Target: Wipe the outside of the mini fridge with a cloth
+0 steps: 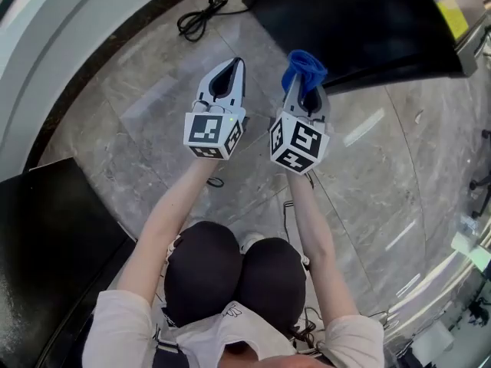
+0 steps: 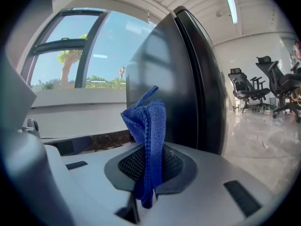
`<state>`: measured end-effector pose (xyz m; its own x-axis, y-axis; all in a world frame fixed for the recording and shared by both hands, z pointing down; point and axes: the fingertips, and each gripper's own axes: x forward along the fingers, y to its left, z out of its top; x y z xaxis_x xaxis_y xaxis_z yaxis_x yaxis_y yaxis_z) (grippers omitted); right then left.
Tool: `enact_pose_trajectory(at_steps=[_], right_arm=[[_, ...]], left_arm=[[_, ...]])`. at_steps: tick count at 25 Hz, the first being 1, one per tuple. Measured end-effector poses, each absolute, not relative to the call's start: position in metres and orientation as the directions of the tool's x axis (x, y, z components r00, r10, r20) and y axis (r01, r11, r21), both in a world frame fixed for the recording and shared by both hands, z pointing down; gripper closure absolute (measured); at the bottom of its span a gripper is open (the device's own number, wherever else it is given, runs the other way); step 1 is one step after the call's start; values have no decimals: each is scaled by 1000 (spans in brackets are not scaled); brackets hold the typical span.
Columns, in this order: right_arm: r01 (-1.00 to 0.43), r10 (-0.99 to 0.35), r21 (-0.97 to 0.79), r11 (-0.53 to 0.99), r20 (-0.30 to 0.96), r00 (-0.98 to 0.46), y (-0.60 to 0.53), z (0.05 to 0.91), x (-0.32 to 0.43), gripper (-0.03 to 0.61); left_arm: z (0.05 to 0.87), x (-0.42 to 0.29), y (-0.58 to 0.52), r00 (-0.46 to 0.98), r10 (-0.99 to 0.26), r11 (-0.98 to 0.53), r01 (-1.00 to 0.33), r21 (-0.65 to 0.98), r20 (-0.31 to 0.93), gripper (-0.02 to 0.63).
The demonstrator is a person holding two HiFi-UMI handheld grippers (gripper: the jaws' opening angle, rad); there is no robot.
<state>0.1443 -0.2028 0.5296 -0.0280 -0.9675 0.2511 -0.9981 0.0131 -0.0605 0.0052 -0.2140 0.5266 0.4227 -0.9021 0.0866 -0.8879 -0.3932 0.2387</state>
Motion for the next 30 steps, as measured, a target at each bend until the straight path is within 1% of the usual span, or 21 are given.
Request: enact_pose_trajectory(at_steps=[3,5,7,9,11,14,18,21,23,26,30], right_arm=[[-998,-967,-27,49,247,-54,-215,462,143,517],[-996,-959,0,92,269,-89,-212,405,138,517],[-989,-945,31,144,302,-128,-200,338,131,517],[-987,-929,19,160,342,-144,-182,273,119,517],[-986,-921,11,165,361,-150,-171,207,103,517],[-983,-917,2,182,360,-169,-161,89,86,517],[-985,-924,-51,165,341,-173,-145,-67,75,517],[-985,-931,-50,167,321,-174,-114,-153,72,517],[-986,-941,-47,158,296,-164,-97,-194,76,517],[-990,-958,-55,133,249,-142,-89,-240,93,517],[-985,-968,-27,169,186,-171,-74,-278,96,517]], left_arm=[[454,5,-235,447,-892,-427,-882,201,68,609],[387,-1,-234,449,-892,-436,-885,165,52,609],[315,-14,-218,424,-905,-411,-896,166,46,609],[248,-27,-197,411,-910,-394,-901,183,61,609],[188,-33,-185,416,-903,-396,-902,171,106,609],[74,-29,-167,419,-897,-397,-904,159,141,609],[-86,-19,-148,434,-892,-415,-897,154,126,609],[-179,-21,-134,431,-898,-420,-900,117,90,609],[-229,-26,-127,411,-911,-403,-907,125,43,609],[-280,-27,-120,383,-923,-381,-914,138,-12,609],[-307,-29,-96,373,-928,-373,-921,108,-29,609]])
